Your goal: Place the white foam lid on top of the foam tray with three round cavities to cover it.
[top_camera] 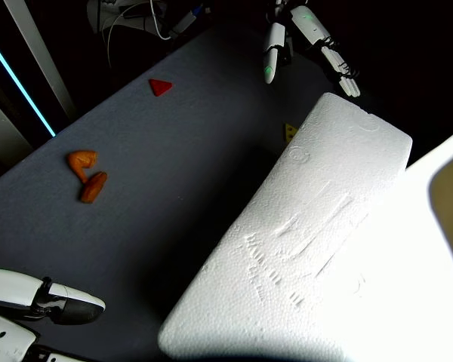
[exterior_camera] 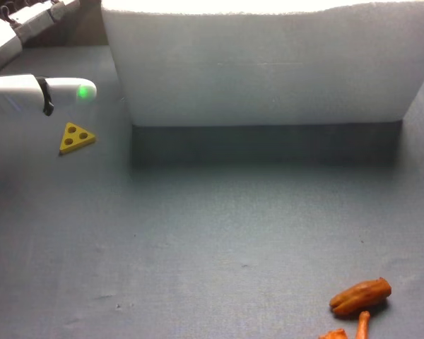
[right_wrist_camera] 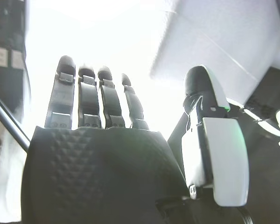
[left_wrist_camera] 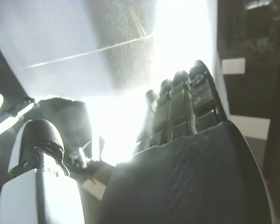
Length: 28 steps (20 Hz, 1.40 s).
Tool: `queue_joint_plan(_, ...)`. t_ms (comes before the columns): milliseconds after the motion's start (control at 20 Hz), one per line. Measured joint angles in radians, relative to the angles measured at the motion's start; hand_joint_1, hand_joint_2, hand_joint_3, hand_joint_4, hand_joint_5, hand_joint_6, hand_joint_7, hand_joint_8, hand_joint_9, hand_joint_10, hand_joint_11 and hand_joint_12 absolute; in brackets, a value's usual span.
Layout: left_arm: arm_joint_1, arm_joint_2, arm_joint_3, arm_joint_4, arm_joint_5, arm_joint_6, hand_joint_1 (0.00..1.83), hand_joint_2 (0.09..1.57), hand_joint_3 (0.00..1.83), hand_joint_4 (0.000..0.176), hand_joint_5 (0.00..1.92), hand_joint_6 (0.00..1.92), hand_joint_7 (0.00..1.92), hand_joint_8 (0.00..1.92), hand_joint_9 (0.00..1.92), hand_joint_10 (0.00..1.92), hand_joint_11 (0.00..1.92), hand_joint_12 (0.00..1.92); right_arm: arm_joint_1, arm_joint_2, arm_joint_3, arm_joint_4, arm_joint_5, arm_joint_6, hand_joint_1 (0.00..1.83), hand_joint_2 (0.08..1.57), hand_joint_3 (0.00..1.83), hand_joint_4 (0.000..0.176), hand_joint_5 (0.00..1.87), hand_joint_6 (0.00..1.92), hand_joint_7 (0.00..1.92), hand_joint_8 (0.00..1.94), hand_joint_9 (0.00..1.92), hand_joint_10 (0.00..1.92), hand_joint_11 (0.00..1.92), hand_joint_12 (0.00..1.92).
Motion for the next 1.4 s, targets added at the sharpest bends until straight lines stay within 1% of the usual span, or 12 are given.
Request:
queue_joint_plan(50,0.005,0.012,-0.022,-0.007,-0.021,-0.002,0.34,1.06,0.0,0.038,0.0,0.0,0.0,0.0,0.0,0.0,0.05,0.02,0.0,0.034,-0.043,-0.025,0.026,0.002,0.32,1.24,0.0,0.083,0.0,0.0,0.0,0.0,0.04,0.02,0.0,0.71)
queue_joint_plan(200,0.022,0.033,-0.057,0.007,-0.083,0.0,0.38,1.07,0.0,0.035,0.0,0.0,0.0,0.0,0.0,0.0,0.03,0.03,-0.006,0.051,-0.08,-0.086,0.101,0.016,0.3,1.22,0.0,0.079,0.0,0.0,0.0,0.0,0.04,0.03,0.0,0.77)
queue_joint_plan(350,0.032,0.06,-0.091,0.017,-0.128,0.02,0.43,1.05,0.01,0.038,0.0,0.0,0.0,0.0,0.0,0.0,0.0,0.44,-0.036,0.071,-0.114,-0.137,0.135,0.057,0.33,1.19,0.0,0.099,0.0,0.0,0.0,0.0,0.0,0.0,0.0,0.49)
queue_joint_plan(400,0.033,0.068,-0.103,0.02,-0.145,0.021,0.45,1.08,0.01,0.036,0.0,0.0,0.0,0.0,0.0,0.0,0.0,0.4,-0.037,0.084,-0.131,-0.156,0.147,0.062,0.3,1.19,0.0,0.062,0.0,0.0,0.0,0.0,0.0,0.0,0.0,0.08)
queue_joint_plan(450,0.037,0.076,-0.114,0.022,-0.164,0.022,0.42,1.08,0.0,0.032,0.0,0.0,0.0,0.0,0.0,0.0,0.0,0.42,-0.051,0.093,-0.143,-0.168,0.176,0.066,0.29,1.2,0.01,0.039,0.0,0.0,0.0,0.0,0.0,0.0,0.0,0.02)
queue_joint_plan(500,0.043,0.084,-0.126,0.026,-0.187,0.023,0.44,1.08,0.0,0.025,0.0,0.0,0.0,0.0,0.0,0.0,0.0,0.37,-0.055,0.101,-0.154,-0.186,0.198,0.077,0.31,1.2,0.0,0.026,0.0,0.0,0.0,0.0,0.03,0.09,0.0,0.63)
queue_joint_plan(600,0.05,0.102,-0.154,0.047,-0.217,0.027,0.39,1.09,0.0,0.033,0.0,0.0,0.0,0.0,0.0,0.0,0.0,0.14,-0.079,0.112,-0.166,-0.226,0.235,0.138,0.3,1.23,0.0,0.003,0.0,0.0,0.0,0.0,0.0,0.01,0.0,0.39)
queue_joint_plan(700,0.056,0.12,-0.179,0.073,-0.245,0.029,0.38,1.1,0.0,0.03,0.0,0.0,0.0,0.0,0.0,0.0,0.0,0.0,-0.086,0.114,-0.174,-0.273,0.248,0.193,0.32,1.25,0.0,0.0,0.0,0.0,0.0,0.0,0.0,0.0,0.0,0.14)
queue_joint_plan(850,0.051,0.136,-0.212,0.133,-0.271,0.026,0.37,1.09,0.0,0.044,0.0,0.0,0.0,0.0,0.0,0.0,0.01,0.0,-0.097,0.116,-0.192,-0.371,0.261,0.269,0.33,1.25,0.0,0.0,0.0,0.0,0.0,0.0,0.0,0.0,0.0,0.2)
queue_joint_plan(900,0.042,0.136,-0.218,0.17,-0.273,0.013,0.35,1.12,0.01,0.0,0.0,0.0,0.0,0.0,0.0,0.0,0.02,0.01,-0.097,0.113,-0.196,-0.422,0.254,0.294,0.37,1.22,0.0,0.0,0.0,0.0,0.0,0.0,0.0,0.0,0.0,0.01)
queue_joint_plan(1150,0.015,0.133,-0.248,0.285,-0.275,-0.04,0.31,1.16,0.02,0.004,0.0,0.0,0.0,0.0,0.0,0.0,0.0,0.0,-0.098,0.109,-0.212,-0.555,0.239,0.404,0.47,1.4,0.02,0.0,0.0,0.0,0.0,0.0,0.0,0.0,0.0,0.0)
queue_joint_plan(1400,-0.01,0.113,-0.257,0.358,-0.259,-0.083,0.21,1.25,0.01,0.0,0.02,0.0,0.06,0.01,0.05,0.01,0.01,0.01,-0.098,0.093,-0.222,-0.652,0.209,0.474,0.39,1.33,0.0,0.0,0.0,0.0,0.0,0.0,0.0,0.0,0.0,0.0)
